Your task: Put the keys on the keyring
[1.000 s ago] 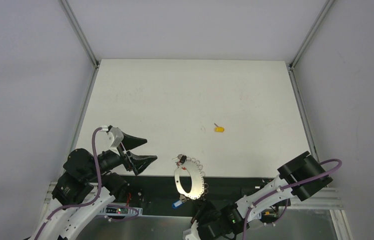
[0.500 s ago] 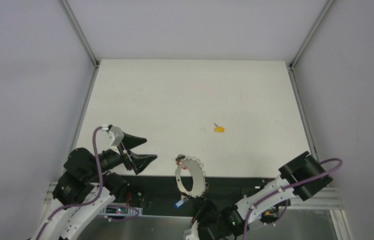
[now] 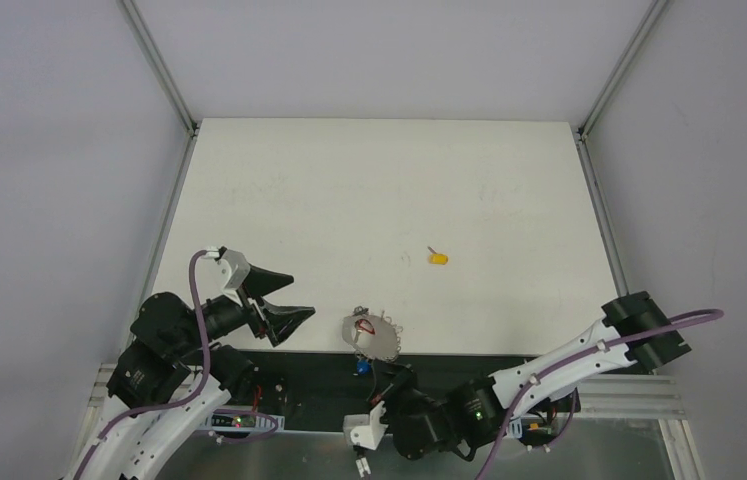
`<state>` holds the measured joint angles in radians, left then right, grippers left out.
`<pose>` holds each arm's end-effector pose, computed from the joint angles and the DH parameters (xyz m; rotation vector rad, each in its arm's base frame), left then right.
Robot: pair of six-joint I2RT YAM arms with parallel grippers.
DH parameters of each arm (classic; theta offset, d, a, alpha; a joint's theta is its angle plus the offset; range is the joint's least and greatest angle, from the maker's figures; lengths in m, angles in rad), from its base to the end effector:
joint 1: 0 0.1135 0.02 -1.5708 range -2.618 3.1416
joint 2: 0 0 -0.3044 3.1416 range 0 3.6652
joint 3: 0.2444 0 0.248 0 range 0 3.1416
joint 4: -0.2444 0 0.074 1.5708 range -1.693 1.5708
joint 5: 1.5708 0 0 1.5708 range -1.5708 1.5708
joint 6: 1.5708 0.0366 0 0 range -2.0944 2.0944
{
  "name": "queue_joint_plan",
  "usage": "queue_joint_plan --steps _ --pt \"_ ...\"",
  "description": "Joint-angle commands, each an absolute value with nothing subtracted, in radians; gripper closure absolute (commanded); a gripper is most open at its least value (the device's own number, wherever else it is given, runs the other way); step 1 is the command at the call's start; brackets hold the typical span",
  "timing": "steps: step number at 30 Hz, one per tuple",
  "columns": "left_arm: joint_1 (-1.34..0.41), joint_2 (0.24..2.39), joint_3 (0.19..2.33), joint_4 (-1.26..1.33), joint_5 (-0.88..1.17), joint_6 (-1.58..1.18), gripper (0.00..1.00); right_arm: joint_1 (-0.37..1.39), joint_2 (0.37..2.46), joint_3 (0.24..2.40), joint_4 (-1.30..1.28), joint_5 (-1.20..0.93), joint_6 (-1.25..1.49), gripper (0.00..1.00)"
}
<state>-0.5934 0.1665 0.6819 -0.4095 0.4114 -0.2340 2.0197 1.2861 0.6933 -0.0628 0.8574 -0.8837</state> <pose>-0.0028 -0.0158 0.3461 0.6147 1.4234 -0.9637 -0.0815 0.2330 0.2613 -1.8745 0.6641 -0.2335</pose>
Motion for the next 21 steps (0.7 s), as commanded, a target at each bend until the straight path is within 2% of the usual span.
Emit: queue_joint_plan --steps 1,8,21 --pt "-0.579 0.184 0.692 -0.408 0.431 -0.227 0.19 1.96 1.216 0.771 0.068 0.913 -0.901 1.0" --pt "-0.577 0.19 0.692 -0.408 0.428 -0.228 0.19 1.884 1.161 0.867 0.077 0.883 -0.895 1.0" --pt "-0.575 0.207 0.691 -0.404 0.441 -0.228 0.19 1.844 1.086 0.995 0.067 0.881 -0.85 1.0"
